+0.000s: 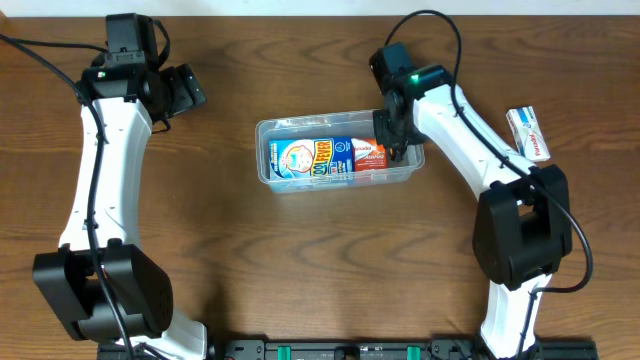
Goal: Pack container
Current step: 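Lower the bottle upright into the container and open the right gripper, then withdraw the right gripper and move it to the white Panadol box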
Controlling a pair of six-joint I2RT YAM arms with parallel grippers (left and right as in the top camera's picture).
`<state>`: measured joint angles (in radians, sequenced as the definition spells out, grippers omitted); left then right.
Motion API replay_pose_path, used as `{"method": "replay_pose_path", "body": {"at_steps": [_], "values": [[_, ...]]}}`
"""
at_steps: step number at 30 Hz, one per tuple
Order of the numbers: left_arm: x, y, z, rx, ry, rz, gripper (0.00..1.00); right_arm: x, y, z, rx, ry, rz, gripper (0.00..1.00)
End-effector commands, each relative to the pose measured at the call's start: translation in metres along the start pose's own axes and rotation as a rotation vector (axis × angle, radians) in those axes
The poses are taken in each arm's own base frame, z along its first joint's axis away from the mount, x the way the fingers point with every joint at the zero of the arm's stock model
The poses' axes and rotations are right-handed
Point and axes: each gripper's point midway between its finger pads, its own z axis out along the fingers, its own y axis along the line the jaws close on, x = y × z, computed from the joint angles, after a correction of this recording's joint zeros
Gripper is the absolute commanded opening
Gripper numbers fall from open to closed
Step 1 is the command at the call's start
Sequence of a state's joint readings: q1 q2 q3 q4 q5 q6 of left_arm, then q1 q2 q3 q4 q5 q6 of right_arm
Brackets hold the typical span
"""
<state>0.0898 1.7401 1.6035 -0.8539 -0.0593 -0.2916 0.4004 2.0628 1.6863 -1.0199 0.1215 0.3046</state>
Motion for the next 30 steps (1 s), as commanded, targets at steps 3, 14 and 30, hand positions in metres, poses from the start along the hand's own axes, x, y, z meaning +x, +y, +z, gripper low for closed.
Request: {"method": "replay_pose_path", "body": {"at_steps": [3, 14, 30], "values": [[-0.001, 0.002, 0.001, -0.007, 0.001, -0.004, 0.98, 0.001, 0.003, 0.002, -0.001, -0.002, 0.009, 0.38], [-0.001, 0.002, 0.001, -0.007, 0.001, -0.004, 0.98, -0.002, 0.004, 0.001, -0.005, -0.015, 0.01, 0.62], [-0.001, 0.002, 0.001, -0.007, 0.001, -0.004, 0.98, -0.078, 0.003, -0.087, -0.028, -0.259, -0.031, 0.67]]}}
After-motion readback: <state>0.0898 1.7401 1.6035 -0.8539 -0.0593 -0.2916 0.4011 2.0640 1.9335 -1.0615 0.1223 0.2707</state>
